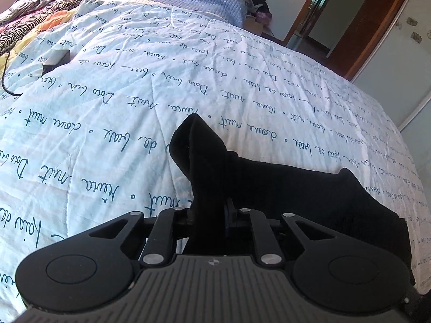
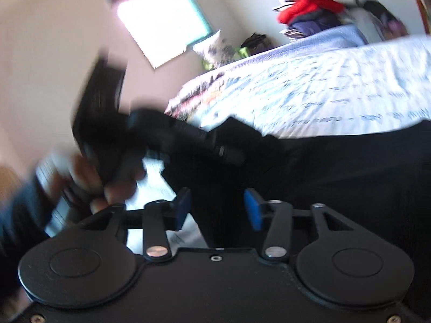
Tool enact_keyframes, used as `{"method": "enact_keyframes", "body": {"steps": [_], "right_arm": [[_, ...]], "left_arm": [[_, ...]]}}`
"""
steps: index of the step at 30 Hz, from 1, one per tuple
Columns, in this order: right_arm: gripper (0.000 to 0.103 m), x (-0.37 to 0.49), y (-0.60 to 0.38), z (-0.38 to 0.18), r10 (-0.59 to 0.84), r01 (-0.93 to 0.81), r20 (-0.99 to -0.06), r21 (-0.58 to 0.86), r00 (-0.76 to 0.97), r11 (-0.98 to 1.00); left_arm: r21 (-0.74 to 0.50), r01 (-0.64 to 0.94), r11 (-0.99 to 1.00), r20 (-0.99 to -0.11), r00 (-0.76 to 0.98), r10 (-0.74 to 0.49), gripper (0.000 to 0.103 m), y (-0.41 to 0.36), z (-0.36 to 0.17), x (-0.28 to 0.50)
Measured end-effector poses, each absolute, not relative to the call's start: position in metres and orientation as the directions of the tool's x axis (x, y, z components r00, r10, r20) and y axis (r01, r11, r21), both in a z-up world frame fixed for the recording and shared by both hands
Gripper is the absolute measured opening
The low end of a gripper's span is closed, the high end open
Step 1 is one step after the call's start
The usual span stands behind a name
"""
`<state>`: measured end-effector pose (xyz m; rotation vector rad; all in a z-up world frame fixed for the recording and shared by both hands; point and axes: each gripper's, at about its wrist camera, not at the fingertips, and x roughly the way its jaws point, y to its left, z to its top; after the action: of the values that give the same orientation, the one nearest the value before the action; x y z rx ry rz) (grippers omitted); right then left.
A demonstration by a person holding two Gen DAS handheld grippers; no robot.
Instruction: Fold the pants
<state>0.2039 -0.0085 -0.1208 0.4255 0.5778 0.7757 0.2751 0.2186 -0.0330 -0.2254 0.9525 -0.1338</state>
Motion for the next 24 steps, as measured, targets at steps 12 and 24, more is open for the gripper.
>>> {"method": "enact_keyframes", "body": {"steps": [12,24], "right_arm": [[0.052,0.236,-0.093,-0.139,0.708,-0.282,-0.295,0.768,0.641,0.575],[0.052,0.253,-0.158,-0.181,0.737,-0.080,-0.231,0.929,0.635,0.360]], "left_arm": [[-0.164,0.027,0.986,-0.799,0.583,-0.149,0.016,0.200,-0.018,0.271],[-0.076,0.078,0.994,-0.781,0.616,-0.107,0.016,0.158,0.004,0.263]]}}
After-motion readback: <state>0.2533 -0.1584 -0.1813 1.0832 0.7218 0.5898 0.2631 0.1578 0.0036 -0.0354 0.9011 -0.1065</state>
